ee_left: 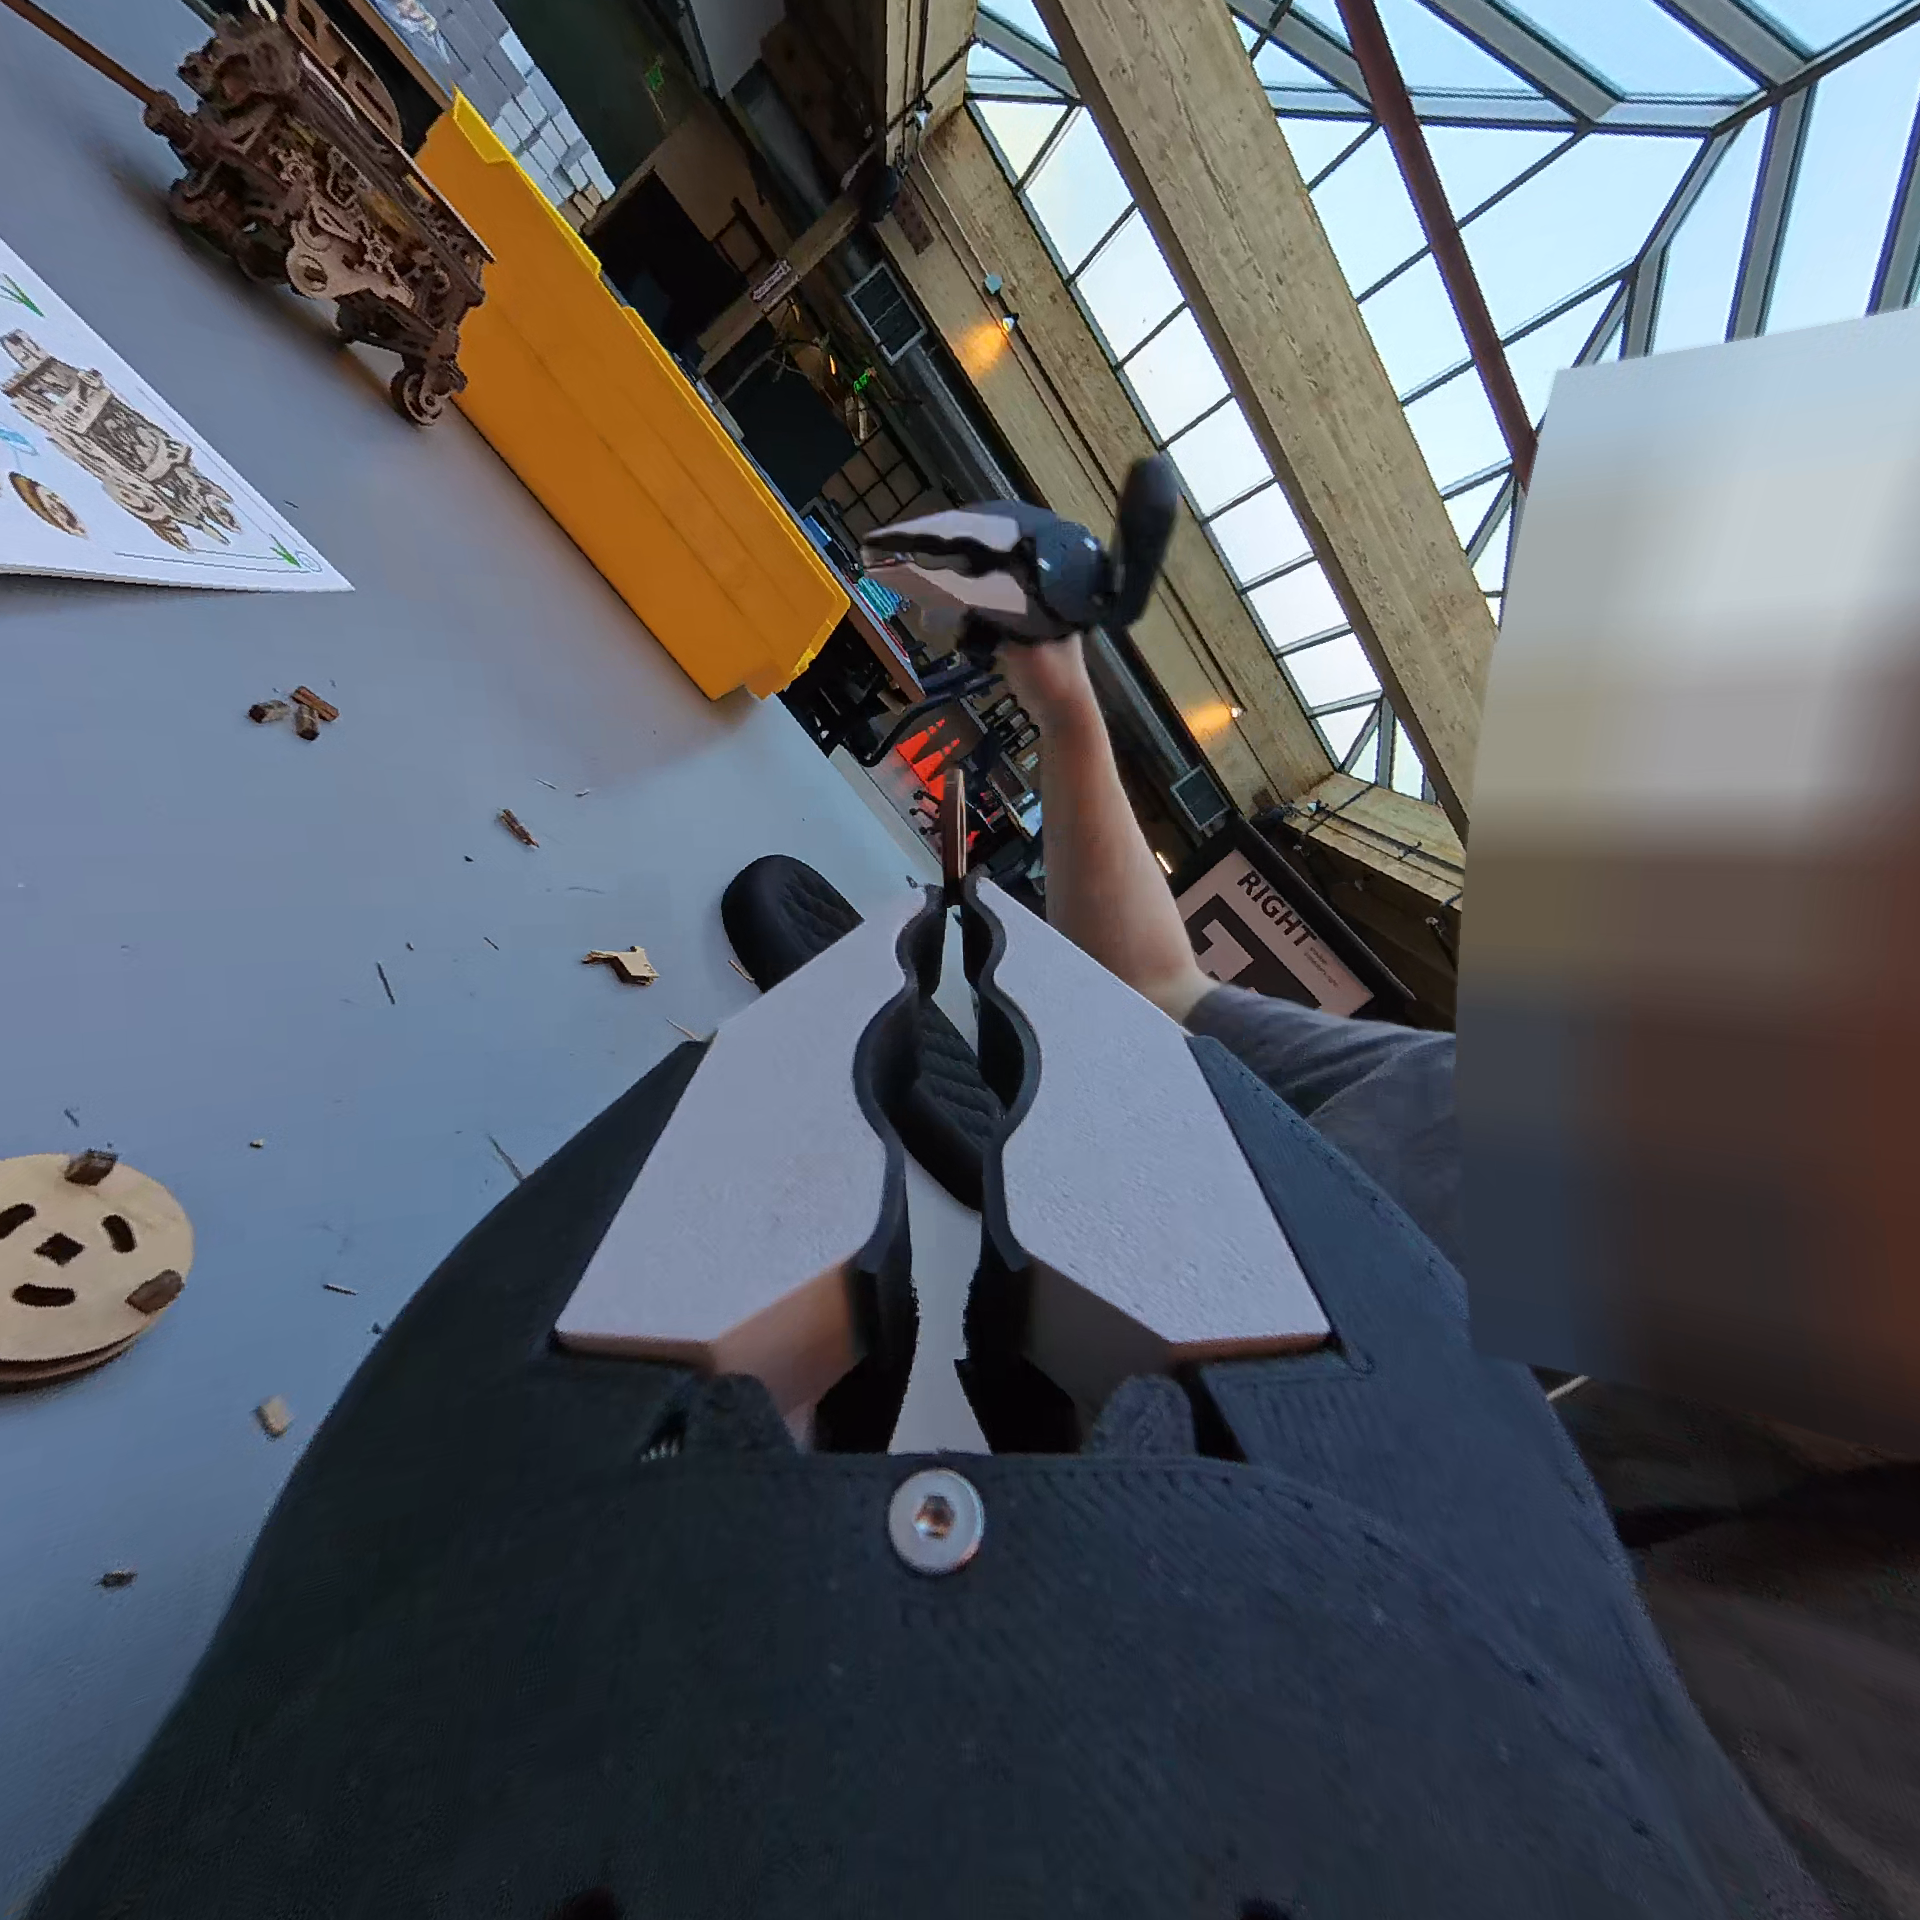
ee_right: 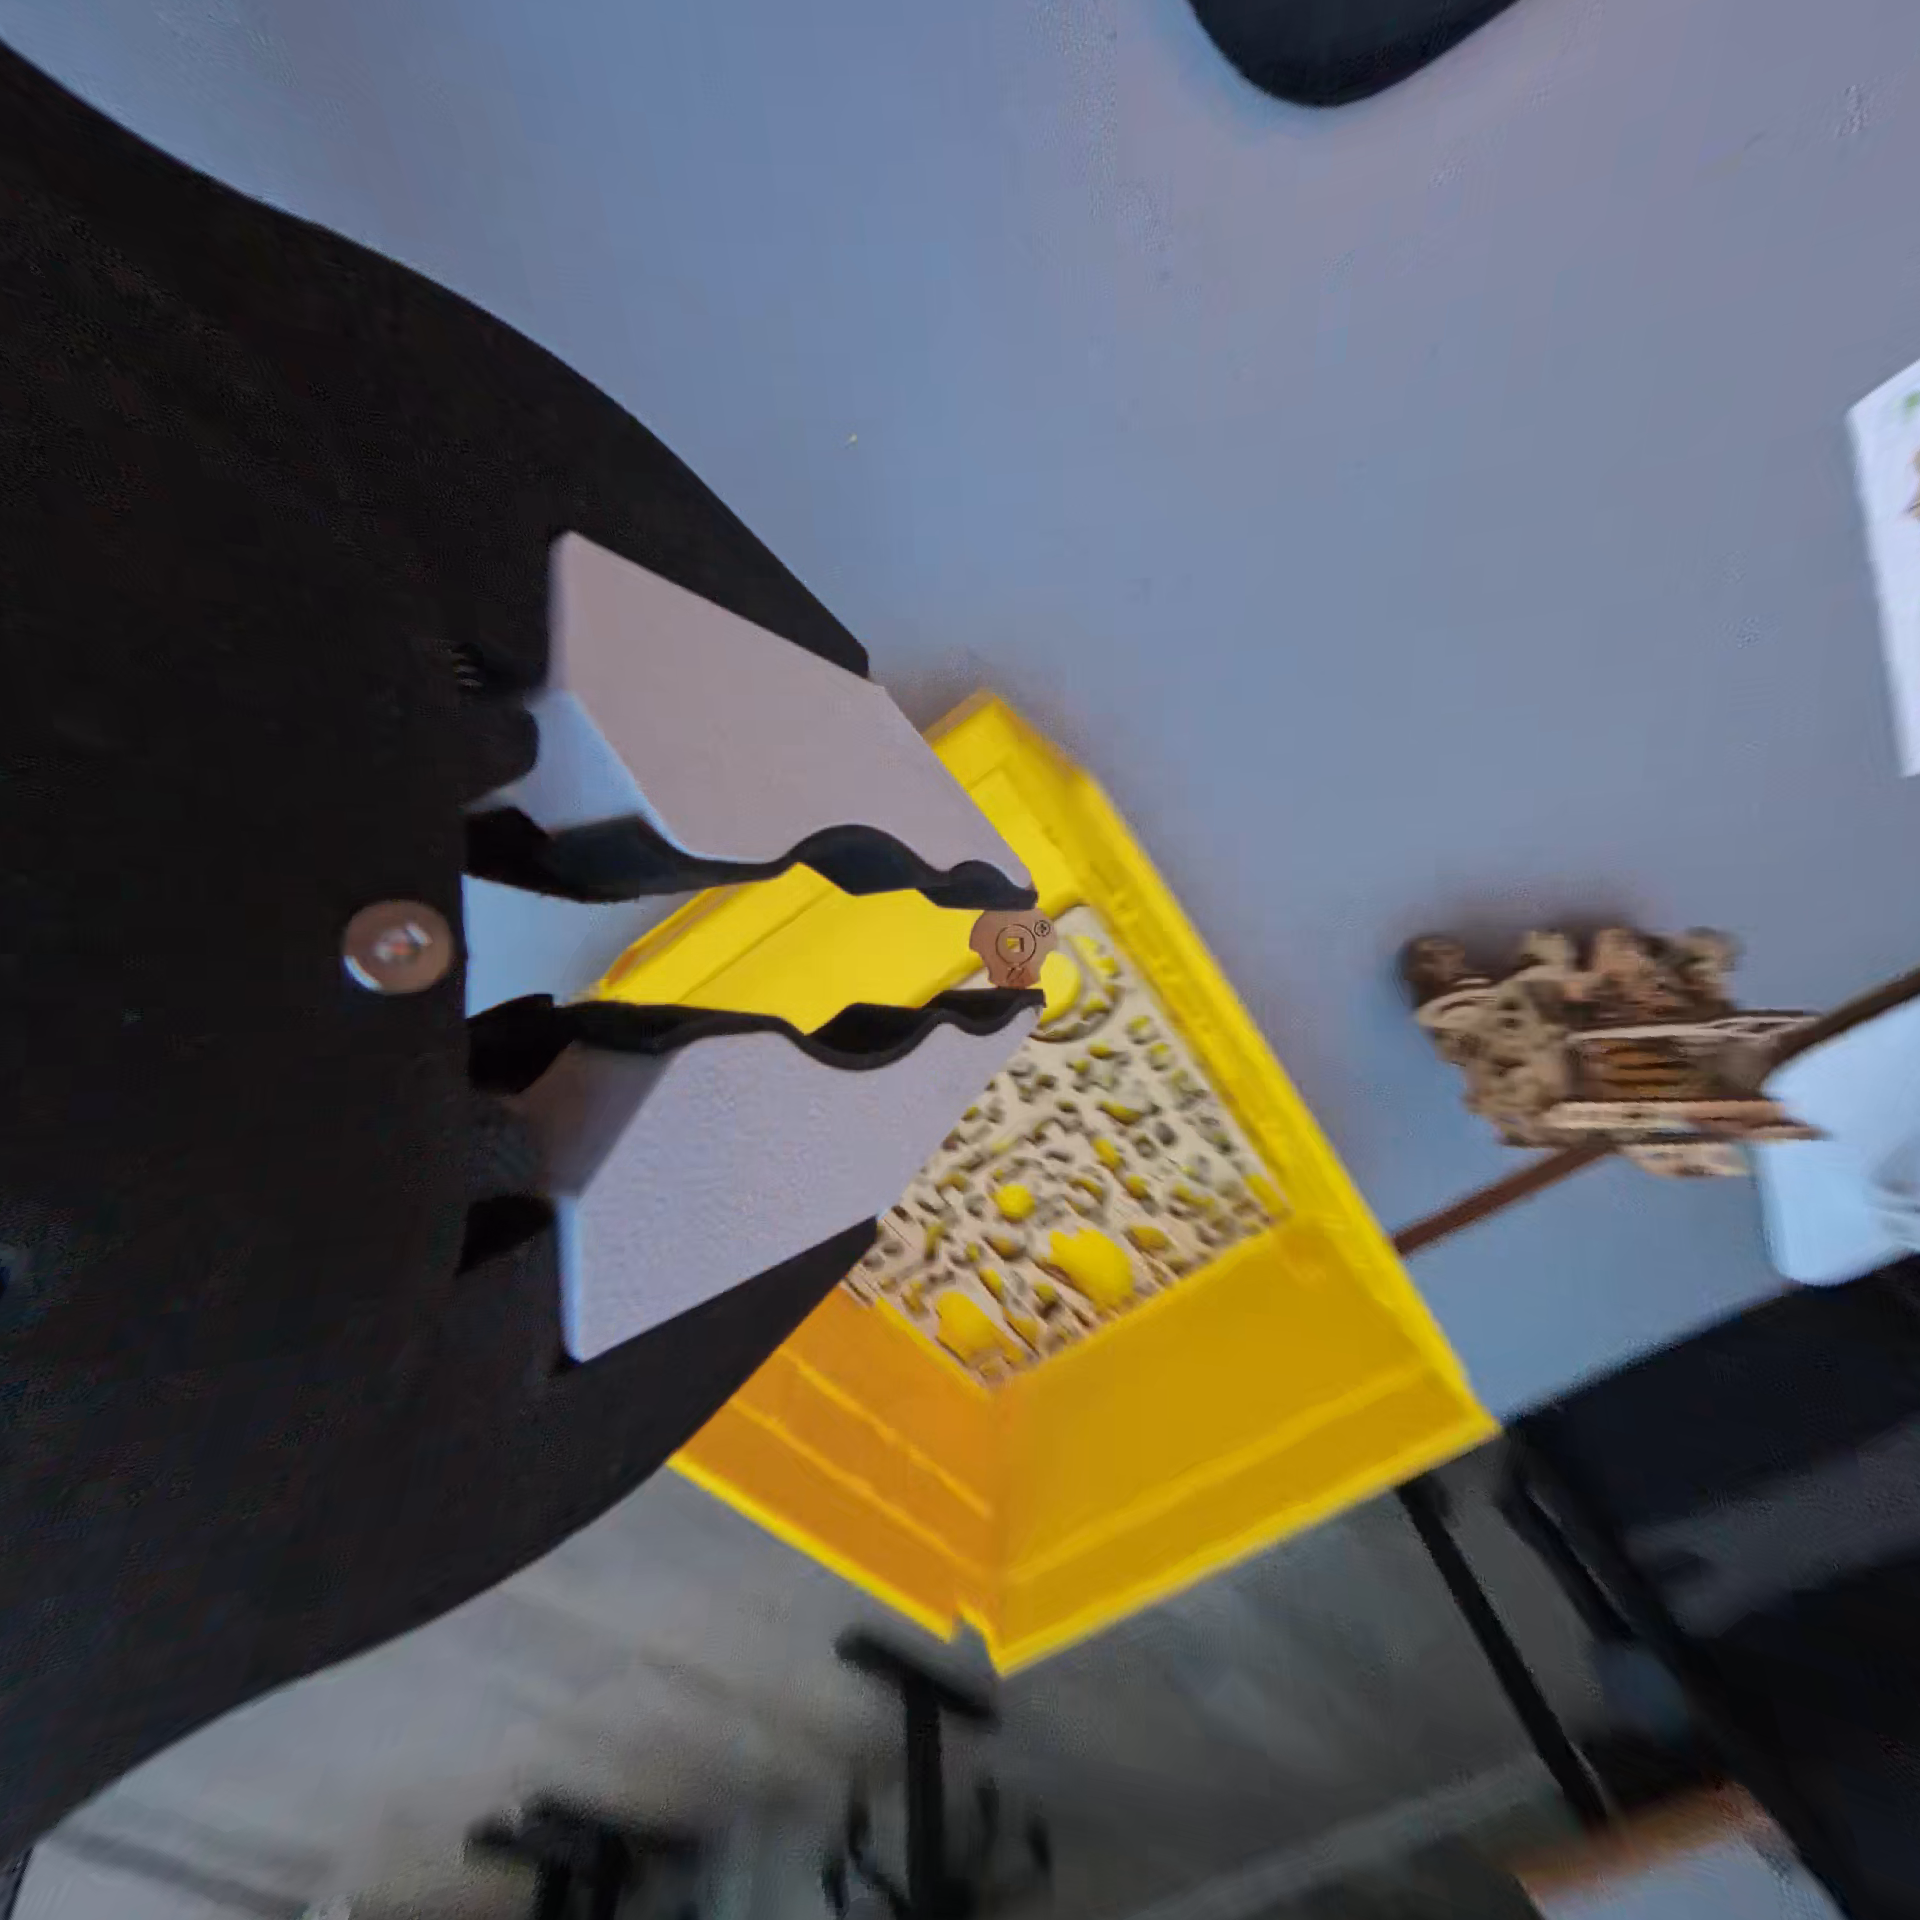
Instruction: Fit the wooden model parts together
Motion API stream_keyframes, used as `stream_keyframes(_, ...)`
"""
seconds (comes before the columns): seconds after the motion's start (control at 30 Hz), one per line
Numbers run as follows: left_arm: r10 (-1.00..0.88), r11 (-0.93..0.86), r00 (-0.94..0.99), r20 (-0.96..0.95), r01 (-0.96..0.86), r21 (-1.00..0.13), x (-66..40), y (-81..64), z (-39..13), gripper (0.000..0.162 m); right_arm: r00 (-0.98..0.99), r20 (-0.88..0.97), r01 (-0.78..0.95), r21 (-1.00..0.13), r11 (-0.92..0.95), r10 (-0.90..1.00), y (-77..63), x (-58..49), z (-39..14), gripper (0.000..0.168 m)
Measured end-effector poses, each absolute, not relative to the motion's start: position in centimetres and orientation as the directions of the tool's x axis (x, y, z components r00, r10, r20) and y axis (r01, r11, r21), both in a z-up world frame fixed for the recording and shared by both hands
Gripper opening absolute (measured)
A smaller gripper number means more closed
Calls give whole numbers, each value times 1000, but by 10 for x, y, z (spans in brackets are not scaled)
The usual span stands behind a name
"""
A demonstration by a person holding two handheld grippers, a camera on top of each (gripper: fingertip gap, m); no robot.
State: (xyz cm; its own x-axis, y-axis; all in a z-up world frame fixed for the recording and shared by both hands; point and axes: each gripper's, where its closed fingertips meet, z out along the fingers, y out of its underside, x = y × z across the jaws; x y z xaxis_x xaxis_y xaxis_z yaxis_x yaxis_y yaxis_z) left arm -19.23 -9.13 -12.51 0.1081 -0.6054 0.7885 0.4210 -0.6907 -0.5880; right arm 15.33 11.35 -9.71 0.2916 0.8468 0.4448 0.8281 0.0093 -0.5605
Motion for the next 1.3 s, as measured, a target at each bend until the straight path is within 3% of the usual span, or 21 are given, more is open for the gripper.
stream_keyframes(0.07,-617,-688,110,779,405,-602,-189,-92,-126,0,314,313,873,-465,-144,896,146,184,-132,14)
stream_keyframes(0.17,-637,-680,98,765,395,-617,-188,-92,-124,0,217,337,949,-293,-117,916,179,200,-166,14)
stream_keyframes(0.3,-662,-661,102,743,388,-642,-188,-94,-121,0,235,153,942,-278,-186,960,183,195,-193,14)
stream_keyframes(0.47,-662,-658,97,743,401,-638,-191,-91,-120,0,159,40,955,-260,-144,986,160,197,-208,14)
stream_keyframes(0.83,-644,-665,118,756,402,-629,-195,-84,-126,0,152,48,965,-224,-137,987,161,210,-214,22)
stream_keyframes(0.9,-646,-663,111,755,408,-628,-195,-85,-124,0,194,111,944,-290,-155,975,162,211,-188,24)
stream_keyframes(0.97,-657,-653,112,746,410,-637,-196,-85,-120,0,272,250,873,-471,-129,929,163,198,-138,28)
stream_keyframes(1.1,-623,-638,235,746,399,-658,-200,-73,-127,0,484,396,460,-874,158,781,108,132,-18,37)
stream_keyframes(1.2,-566,-638,316,762,417,-647,-207,-62,-136,0,357,448,165,-894,416,820,22,36,1,38)
stream_keyframes(1.3,-509,-667,299,807,455,-590,-209,-61,-140,0,105,513,199,-850,487,852,-43,-71,-50,39)
